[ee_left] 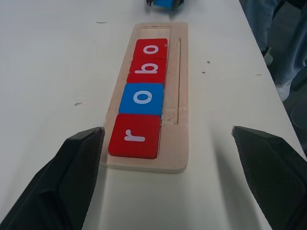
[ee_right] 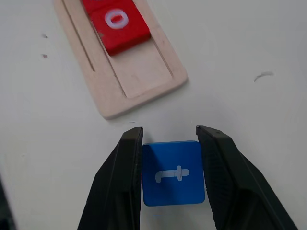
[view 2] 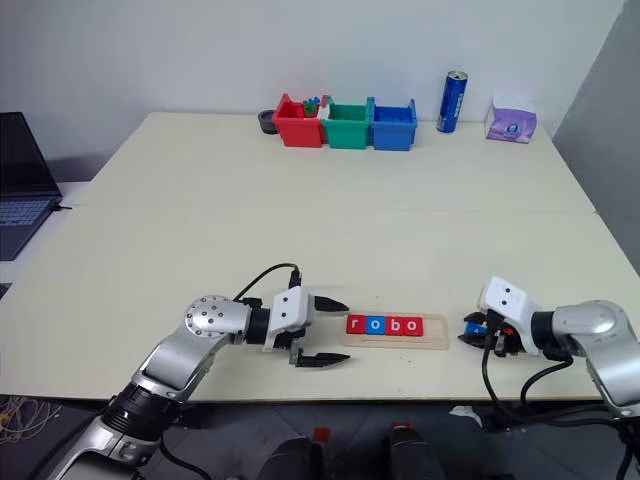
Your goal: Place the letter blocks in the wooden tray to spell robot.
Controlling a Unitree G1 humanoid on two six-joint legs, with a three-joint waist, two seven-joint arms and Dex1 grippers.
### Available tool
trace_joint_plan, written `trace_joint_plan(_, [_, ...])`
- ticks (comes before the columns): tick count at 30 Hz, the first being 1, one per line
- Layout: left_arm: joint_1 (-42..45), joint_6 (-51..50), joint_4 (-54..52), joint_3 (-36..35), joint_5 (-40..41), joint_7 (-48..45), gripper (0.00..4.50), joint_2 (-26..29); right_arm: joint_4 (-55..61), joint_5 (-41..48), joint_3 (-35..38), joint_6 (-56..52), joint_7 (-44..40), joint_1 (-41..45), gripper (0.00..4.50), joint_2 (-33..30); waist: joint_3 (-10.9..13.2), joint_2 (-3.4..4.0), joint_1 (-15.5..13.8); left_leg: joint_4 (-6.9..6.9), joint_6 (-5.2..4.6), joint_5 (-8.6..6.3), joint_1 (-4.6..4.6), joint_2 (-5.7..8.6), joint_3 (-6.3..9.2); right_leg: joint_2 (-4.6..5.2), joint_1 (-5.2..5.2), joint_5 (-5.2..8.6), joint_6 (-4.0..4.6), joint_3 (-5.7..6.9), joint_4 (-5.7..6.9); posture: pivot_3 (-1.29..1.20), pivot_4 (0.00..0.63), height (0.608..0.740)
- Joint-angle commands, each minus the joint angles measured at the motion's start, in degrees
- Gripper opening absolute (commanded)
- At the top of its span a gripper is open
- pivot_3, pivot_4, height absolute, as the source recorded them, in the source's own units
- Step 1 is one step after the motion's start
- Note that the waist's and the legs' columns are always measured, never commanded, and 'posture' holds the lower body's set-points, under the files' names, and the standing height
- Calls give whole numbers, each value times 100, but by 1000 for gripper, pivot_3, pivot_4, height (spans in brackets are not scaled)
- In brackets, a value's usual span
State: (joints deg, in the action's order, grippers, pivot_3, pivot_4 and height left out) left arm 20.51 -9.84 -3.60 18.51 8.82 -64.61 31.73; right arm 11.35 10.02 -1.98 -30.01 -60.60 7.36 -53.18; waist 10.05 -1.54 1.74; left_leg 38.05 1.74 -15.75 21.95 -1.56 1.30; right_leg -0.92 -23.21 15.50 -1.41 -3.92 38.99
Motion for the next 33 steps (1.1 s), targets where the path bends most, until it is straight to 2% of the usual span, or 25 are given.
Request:
trace_joint_plan(1, [61,45,-90,-8,27,-33,4500,-13,-30,-88,27,88,182,40,1720,26,0,-3,2,0,0,0,0,0,0,-2,0,0,0,1,0,0,150,740])
trace_joint_plan(5, [39,36,-110,-15,23,-24,4500,-5,172,224,304,-91,319,14,3036,161,0,-2,1,0,0,0,0,0,1,-2,0,0,0,0,0,0,150,740])
trace_joint_plan(9, [5,41,-125,-35,30,-18,4500,15,709,629,918,-559,487,-319,4482,175,0,0,-6,-2,0,0,4,0,3,-2,0,0,0,1,0,0,150,740])
trace_joint_plan(12, [0,44,-125,-37,30,-21,4500,26,962,872,1346,-832,604,-704,4482,215,0,-1,-9,-1,0,0,7,0,5,0,0,0,0,2,-2,0,150,740])
trace_joint_plan(15, [23,44,-112,-18,32,-35,4500,13,925,836,1469,-790,730,-1021,4482,246,-1,-2,-9,0,0,0,8,0,2,-1,2,0,0,2,-2,0,150,740])
trace_joint_plan(21, [115,77,-34,14,21,-101,4500,-15,511,661,1167,-325,578,-1116,4482,165,-1,-1,9,-1,0,0,-1,3,-3,-6,2,0,0,2,1,0,150,740])
trace_joint_plan(29, [75,43,-92,-22,16,-122,4500,22,94,633,842,-126,417,-831,4482,112,-1,-1,10,0,0,0,0,2,-3,-6,2,0,0,1,0,0,150,740])
trace_joint_plan(32, [69,33,-100,-28,16,-114,4500,28,29,690,813,-152,386,-728,3919,130,-1,-1,7,0,0,0,0,2,-3,-6,2,0,0,2,1,0,150,740])
trace_joint_plan(33, [67,32,-102,-30,16,-112,4500,32,17,685,795,-145,371,-712,3572,118,-1,-1,7,0,0,0,1,2,-3,-6,2,0,0,2,0,0,150,740])
